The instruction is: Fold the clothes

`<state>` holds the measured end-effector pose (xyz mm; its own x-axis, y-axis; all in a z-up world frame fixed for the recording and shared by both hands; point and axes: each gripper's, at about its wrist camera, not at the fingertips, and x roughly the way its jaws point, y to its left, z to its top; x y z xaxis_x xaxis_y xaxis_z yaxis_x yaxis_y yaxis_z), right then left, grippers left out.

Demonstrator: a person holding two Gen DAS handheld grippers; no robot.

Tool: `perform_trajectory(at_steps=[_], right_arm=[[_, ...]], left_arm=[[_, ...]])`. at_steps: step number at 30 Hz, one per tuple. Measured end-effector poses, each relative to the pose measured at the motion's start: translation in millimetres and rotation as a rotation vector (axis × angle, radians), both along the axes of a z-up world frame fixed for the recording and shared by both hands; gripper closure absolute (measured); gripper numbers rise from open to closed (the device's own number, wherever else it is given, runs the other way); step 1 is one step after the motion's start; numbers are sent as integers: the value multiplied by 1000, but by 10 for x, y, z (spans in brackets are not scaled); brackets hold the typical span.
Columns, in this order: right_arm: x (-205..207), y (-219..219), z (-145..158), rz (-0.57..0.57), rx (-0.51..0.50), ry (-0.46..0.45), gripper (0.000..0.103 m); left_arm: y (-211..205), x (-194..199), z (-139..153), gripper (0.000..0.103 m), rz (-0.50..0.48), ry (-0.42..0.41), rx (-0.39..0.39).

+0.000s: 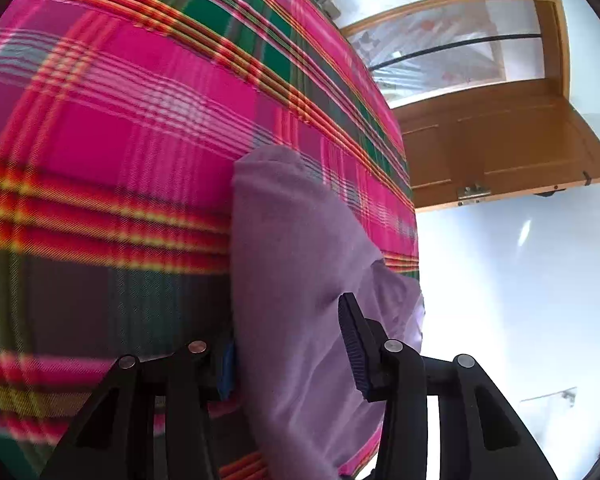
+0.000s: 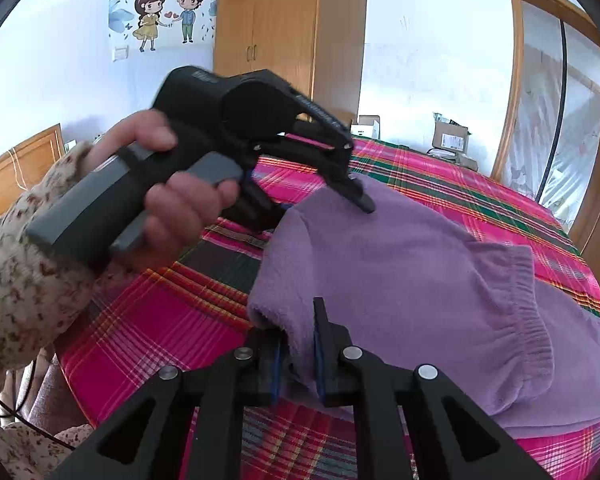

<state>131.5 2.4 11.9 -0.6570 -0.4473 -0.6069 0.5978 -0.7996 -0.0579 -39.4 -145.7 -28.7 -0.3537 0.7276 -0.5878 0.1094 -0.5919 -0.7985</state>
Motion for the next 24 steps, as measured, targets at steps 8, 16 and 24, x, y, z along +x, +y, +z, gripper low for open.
perform_trajectory(at_steps=[8,16,24], right_arm=[[-19,-33,-17,2,8,-9,90],[63,-163,91,5,49,32,92],[234,-460,212,75,55,53,92]], left_arm=[[294,-254,32,72,3,-14,9],[-131,107,71,91,28,12,21],[-450,236,199,91,69,42,33]])
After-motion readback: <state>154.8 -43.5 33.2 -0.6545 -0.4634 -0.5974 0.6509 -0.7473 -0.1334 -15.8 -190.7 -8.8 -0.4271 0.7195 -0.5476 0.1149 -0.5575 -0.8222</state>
